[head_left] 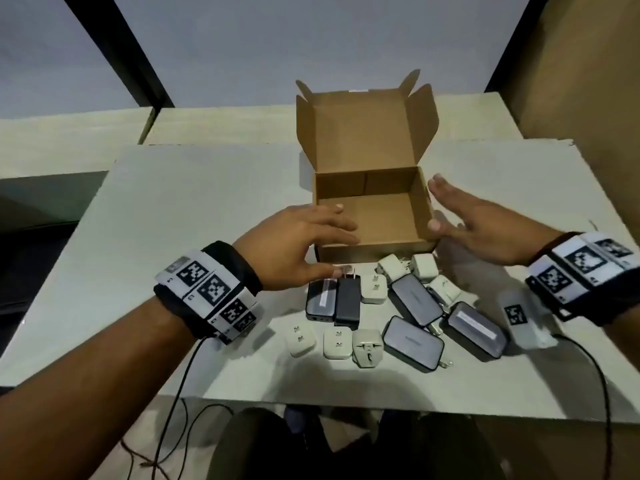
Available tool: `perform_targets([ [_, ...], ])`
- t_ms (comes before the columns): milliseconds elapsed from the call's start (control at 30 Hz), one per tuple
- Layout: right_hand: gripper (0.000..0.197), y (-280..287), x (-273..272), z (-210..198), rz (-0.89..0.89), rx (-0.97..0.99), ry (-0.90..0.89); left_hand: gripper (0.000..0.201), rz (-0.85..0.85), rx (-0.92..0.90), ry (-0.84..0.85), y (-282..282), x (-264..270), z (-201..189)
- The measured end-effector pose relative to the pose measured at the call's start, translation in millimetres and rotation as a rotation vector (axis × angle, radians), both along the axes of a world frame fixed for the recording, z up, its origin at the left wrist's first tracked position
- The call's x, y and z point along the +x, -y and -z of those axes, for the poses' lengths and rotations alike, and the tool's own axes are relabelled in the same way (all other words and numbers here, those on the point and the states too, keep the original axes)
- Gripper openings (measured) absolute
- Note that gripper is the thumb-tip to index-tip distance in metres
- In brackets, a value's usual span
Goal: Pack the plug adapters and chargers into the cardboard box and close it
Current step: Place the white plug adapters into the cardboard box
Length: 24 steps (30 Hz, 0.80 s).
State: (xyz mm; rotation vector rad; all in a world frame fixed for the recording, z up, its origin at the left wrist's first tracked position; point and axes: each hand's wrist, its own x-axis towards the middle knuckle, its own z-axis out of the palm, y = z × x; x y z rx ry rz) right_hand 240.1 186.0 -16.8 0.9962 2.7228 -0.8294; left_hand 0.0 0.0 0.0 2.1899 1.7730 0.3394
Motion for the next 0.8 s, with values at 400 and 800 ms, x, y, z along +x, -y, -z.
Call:
perform_targets([
  [400,0.084,10,-1,8,0.009,0.244,0.112,0.051,0.087,-0.074,0.002,34,21,4],
  [800,0.065,31,-7,0,0.072,0.284,0.143,0.049,-0.032,-0.298,-0.26,83,26,22],
])
